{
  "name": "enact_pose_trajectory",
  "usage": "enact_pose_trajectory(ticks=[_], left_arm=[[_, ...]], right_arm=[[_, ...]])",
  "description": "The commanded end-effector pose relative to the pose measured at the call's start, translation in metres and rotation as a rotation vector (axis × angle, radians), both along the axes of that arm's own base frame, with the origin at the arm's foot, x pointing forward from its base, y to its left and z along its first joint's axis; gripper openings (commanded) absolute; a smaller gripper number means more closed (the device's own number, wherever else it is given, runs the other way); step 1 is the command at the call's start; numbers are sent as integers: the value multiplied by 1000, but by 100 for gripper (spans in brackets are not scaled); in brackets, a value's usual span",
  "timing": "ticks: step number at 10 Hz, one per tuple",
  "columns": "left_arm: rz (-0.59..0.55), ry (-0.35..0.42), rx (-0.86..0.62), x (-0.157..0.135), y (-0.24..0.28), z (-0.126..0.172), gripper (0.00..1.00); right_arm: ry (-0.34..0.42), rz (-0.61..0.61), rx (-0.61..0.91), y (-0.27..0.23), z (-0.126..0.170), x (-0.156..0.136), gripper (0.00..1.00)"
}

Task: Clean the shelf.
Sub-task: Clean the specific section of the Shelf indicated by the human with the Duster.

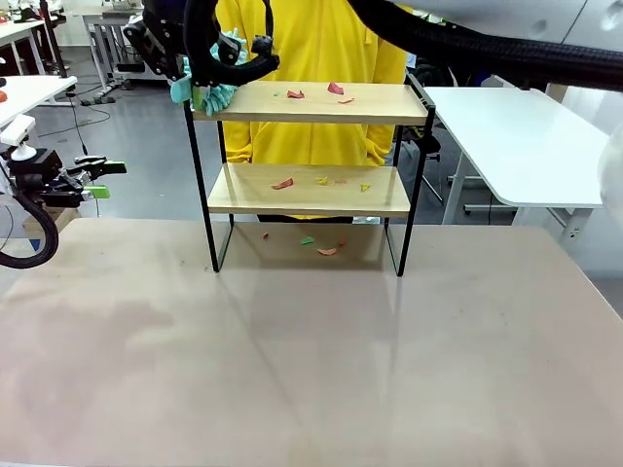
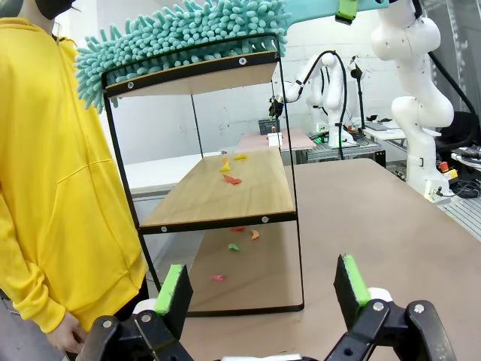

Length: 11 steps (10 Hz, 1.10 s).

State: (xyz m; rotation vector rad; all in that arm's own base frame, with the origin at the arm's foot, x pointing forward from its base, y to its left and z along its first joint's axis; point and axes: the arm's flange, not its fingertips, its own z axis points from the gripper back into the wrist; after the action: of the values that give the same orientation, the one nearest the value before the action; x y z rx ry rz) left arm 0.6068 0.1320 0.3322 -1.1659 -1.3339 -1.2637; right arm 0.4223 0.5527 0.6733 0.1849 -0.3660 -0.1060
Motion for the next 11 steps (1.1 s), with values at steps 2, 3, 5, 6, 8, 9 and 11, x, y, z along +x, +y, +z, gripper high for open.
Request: enact_pose_trajectory(ticks=[2,3,5,6,8,9,11], left_arm=[[-6,-16,-7,-1,-1,2,100],[-6,-16,-7,-1,-1,2,100],[-6,-16,-7,-1,-1,2,100],[-6,-16,-7,-1,-1,2,100],[-6,-16,-7,-1,-1,2,100],[-6,-16,-7,-1,-1,2,100],[-6,-16,-7,-1,-1,2,100]], right_arm=[[0,0,0,0,0,0,13],[42,-13,-20,-18,-4,5,13],[101,-51,-45,-65,-14,10,13],[118,-70,-43,-88,-20,12,13],[140,-116,-35,-138,-27,13,13],[158,-129,-40,-169,-29,11,13],[182,-153,-83,-219,-38,10,13]])
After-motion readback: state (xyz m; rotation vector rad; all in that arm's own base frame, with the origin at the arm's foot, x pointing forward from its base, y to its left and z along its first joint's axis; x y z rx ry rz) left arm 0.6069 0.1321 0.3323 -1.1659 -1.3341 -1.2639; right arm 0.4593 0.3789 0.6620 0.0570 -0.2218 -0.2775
